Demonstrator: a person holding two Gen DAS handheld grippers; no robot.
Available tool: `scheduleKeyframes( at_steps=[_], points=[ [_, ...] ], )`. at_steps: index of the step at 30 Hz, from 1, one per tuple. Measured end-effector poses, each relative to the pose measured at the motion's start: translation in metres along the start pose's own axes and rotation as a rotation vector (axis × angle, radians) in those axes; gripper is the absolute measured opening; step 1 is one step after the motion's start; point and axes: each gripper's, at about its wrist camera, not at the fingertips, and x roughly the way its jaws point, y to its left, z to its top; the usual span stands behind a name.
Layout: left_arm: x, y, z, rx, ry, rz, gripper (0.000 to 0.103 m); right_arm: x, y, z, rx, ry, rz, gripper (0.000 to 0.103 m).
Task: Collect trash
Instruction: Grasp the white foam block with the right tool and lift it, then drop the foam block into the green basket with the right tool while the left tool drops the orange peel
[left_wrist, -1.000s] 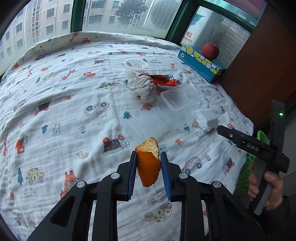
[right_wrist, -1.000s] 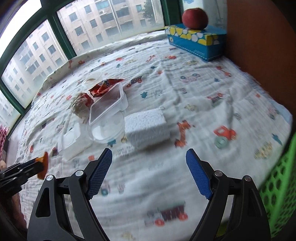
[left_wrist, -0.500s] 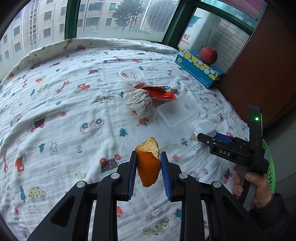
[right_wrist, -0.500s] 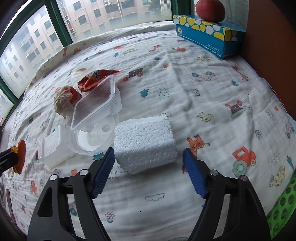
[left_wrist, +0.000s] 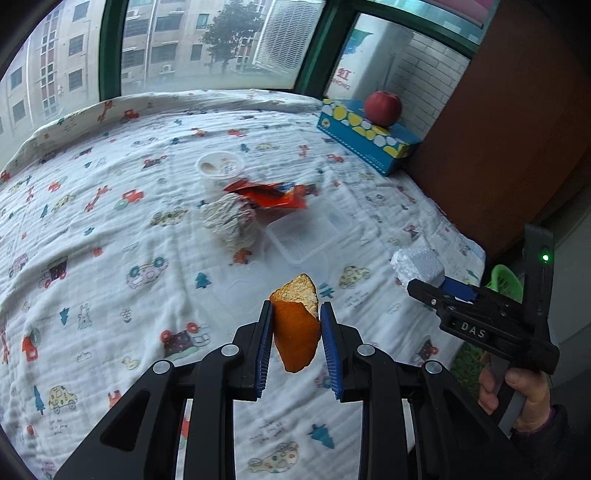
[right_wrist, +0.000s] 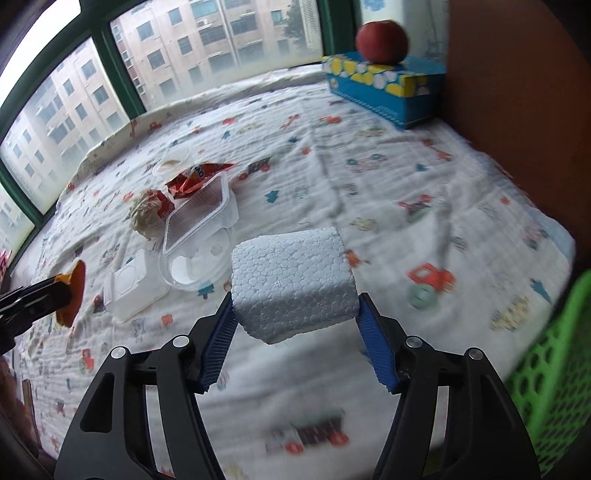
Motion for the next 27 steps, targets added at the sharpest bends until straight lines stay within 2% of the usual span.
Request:
scheduleKeyframes(
  at_steps=[12, 27],
  points=[
    [0.004, -0.076, 0.004, 0.117, 0.009, -0.114, 0.025, -0.076, -0.048, -0.029, 0.092, -0.069, -0.107, 0.064],
    [0.016, -0.186, 0.005, 0.28, 0.034, -0.239, 0.025, -0.142, -0.139, -0.077, 0.239, -0.097, -0.255, 0.065]
  ],
)
